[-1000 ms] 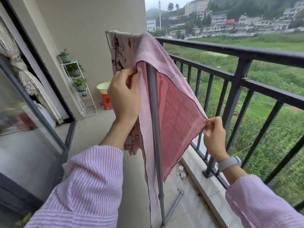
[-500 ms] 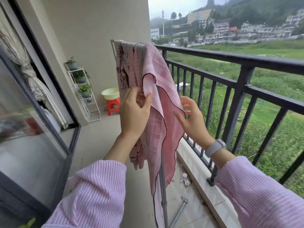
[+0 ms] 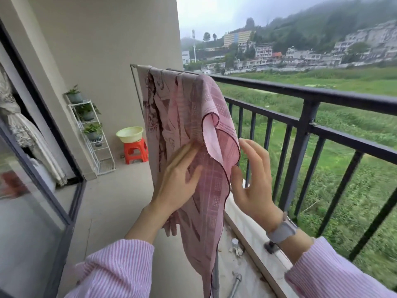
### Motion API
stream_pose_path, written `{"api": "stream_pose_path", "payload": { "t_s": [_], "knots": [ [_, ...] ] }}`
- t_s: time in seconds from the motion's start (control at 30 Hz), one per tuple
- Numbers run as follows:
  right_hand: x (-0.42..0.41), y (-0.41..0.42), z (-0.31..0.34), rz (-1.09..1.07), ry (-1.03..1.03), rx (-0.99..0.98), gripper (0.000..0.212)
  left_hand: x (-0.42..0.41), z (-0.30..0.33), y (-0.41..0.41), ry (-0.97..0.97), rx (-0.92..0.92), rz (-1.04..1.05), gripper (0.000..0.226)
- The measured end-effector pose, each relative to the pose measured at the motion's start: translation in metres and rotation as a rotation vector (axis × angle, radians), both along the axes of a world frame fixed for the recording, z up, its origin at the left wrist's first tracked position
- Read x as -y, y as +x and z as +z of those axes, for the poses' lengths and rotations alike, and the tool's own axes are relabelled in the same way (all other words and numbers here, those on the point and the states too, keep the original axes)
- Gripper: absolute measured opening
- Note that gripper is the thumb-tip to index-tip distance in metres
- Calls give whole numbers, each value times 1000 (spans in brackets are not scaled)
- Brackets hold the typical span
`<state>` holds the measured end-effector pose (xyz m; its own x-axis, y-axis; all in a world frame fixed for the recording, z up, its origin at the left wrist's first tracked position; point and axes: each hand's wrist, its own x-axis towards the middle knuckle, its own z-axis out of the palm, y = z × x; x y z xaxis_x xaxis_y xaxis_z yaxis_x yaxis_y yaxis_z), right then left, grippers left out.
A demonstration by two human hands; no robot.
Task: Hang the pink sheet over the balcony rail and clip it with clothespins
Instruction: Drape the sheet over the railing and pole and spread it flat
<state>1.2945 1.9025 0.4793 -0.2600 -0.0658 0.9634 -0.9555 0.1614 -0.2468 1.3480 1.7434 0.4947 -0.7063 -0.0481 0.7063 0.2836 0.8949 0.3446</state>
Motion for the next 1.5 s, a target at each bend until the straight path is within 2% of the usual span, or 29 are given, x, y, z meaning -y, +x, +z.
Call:
{"api": "stream_pose_path", "payload": {
  "t_s": [0.07, 0.13, 0.3, 0.47, 0.63, 0.77, 0.93, 1.1, 1.3, 1.5],
  "knots": [
    [18, 15, 11, -17, 46, -191, 35, 18, 1, 0, -15, -32, 48, 44],
    [49, 26, 13, -20, 178, -260, 37, 43, -2, 1, -60, -54, 70, 42],
    [138, 21, -11, -141, 491, 41, 46, 134, -26, 8, -69, 75, 224, 44],
    [246, 2, -21, -226, 593, 291, 50, 248, -28, 22, -39, 148, 296, 40],
    [328, -33, -22, -269, 673, 360, 52, 339, -13, 6, 20, 176, 315, 41],
    [380, -72, -17, -294, 671, 340, 51, 392, -9, -28, 95, 166, 274, 40],
    [461, -148, -22, -300, 646, 301, 49, 467, -24, -93, 160, 186, 223, 38],
    [567, -256, -21, -299, 592, 274, 47, 575, -10, -204, 149, 193, 222, 33],
    [700, -407, 25, -358, 560, 260, 49, 699, 41, -356, 155, 162, 227, 34],
    [806, -528, 59, -464, 538, 146, 45, 808, 55, -482, 175, 135, 163, 31]
  ]
}}
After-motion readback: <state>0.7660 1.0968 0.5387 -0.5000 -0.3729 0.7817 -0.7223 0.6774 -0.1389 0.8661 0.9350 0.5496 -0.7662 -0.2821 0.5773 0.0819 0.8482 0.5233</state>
